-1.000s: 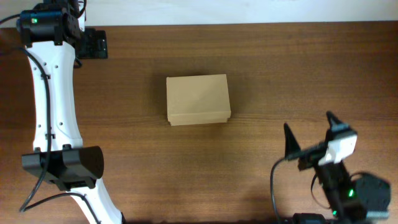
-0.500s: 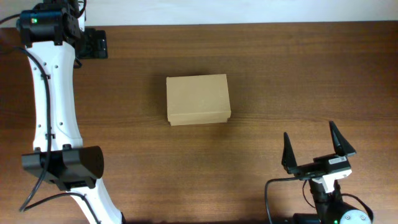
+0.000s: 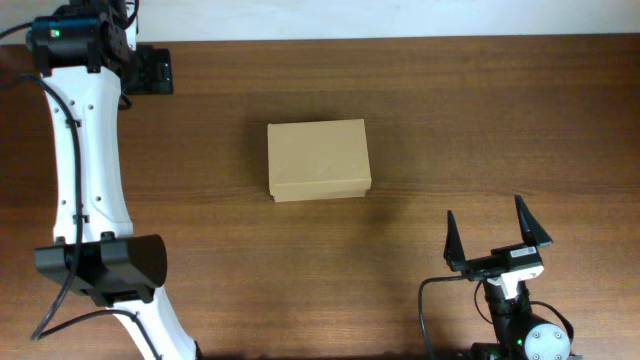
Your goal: Pack container
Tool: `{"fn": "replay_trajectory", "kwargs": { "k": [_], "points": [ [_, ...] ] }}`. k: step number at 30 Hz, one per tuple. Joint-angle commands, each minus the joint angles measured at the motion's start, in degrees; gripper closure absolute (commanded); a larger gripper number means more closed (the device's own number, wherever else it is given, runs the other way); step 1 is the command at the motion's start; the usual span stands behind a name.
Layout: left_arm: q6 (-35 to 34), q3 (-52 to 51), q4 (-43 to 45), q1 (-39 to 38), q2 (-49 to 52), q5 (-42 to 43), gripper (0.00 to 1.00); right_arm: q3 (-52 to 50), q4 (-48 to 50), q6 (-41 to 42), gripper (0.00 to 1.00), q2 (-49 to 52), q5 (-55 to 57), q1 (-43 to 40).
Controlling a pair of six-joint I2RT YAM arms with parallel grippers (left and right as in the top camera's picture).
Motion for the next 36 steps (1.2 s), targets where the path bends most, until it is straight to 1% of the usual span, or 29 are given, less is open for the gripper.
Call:
{"fn": "replay_trajectory", "kwargs": {
  "k": [1,9,14,36],
  "points": [
    [0.0,0.9,0.0,0.2,-0.5,0.2,0.00,-0.5,-1.6,0.2,0.01,-0.6,0.9,0.2],
    [0.0,0.9,0.0,0.2,-0.5,0.2,0.00,-0.5,-17.2,0.2,0.01,-0.6,0.9,0.2],
    [0.0,0.9,0.0,0.2,-0.5,0.2,0.00,-0.5,-23.0,0.2,0.01,-0.6,0.9,0.2],
    [0.0,0.9,0.0,0.2,-0.5,0.2,0.00,-0.5,-22.9,0.2,0.01,-0.4,0.5,0.2]
  ]
}}
